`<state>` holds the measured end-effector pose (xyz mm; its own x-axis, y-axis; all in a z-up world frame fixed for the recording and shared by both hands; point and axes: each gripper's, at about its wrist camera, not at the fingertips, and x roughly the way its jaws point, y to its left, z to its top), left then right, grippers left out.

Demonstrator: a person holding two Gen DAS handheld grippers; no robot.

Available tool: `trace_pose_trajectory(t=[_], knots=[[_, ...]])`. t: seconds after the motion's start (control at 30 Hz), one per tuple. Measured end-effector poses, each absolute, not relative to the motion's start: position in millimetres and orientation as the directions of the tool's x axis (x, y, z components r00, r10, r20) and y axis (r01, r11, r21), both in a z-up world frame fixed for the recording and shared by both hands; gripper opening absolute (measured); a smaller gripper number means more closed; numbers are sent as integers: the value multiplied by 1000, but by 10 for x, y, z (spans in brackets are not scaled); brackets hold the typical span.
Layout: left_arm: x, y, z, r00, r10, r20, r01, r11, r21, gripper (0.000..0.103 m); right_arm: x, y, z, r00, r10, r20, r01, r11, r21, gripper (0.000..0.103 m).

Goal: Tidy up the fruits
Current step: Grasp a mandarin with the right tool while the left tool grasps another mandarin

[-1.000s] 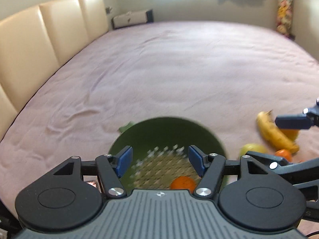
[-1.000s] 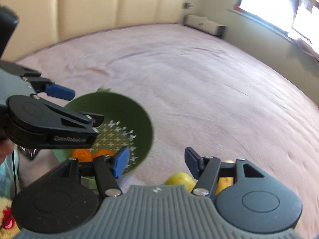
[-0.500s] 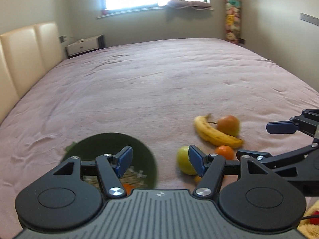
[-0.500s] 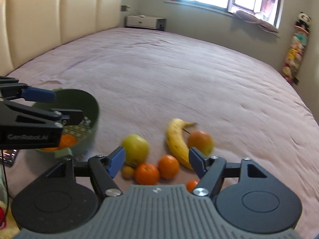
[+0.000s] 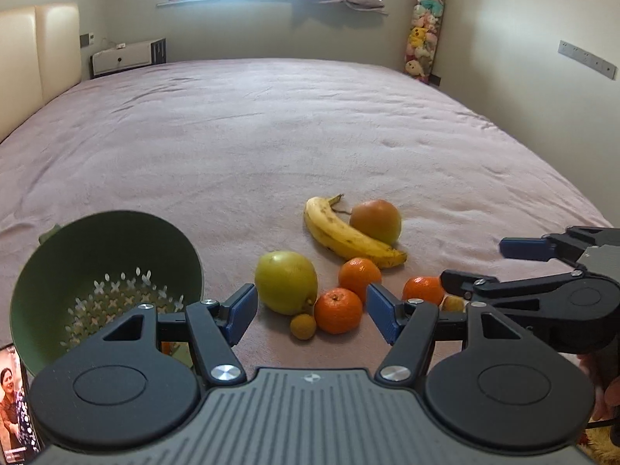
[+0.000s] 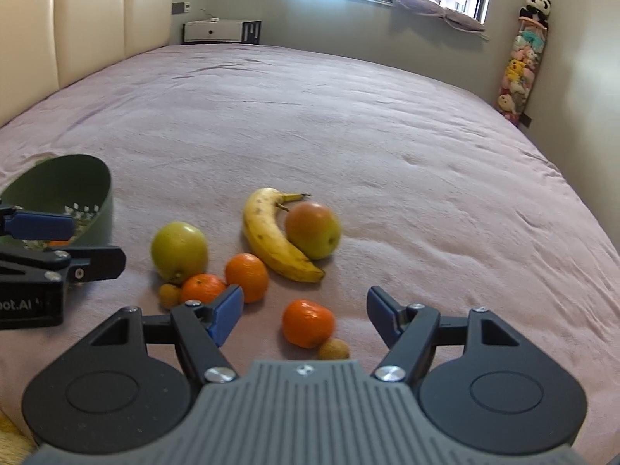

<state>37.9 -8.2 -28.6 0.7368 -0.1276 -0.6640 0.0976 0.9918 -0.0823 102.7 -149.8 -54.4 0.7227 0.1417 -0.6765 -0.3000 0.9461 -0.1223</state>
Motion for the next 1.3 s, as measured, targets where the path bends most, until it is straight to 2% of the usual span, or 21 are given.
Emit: trace_pose_trajectory(t=[0.17,0.3,0.57,0.7,1.3], knots=[[452,-149,-398,697,-184,-693,154,982,-106,76,1057,-1543,-637,716,142,-684,-295,949,-112,68],[494,-263,-495,693,-185,-697,191,979,-70,75,1088,-1515,-713,707,148,-692,-319,939,-125,68],[619,-449,-712,702,-134,-700,264,961,82,77,1349,-1566,-827,655,143,-742,-302,950,-83,59],[703,-473,-817,657,-142,-741,280,958,65,76,1474,-1627,-918,628,143,-765,-278,959,-49,56],[966,-703,-1069,604,-111,-789,298,950,95,72,1657,-1614,-1185,553,194,-810,-294,956,28,53]])
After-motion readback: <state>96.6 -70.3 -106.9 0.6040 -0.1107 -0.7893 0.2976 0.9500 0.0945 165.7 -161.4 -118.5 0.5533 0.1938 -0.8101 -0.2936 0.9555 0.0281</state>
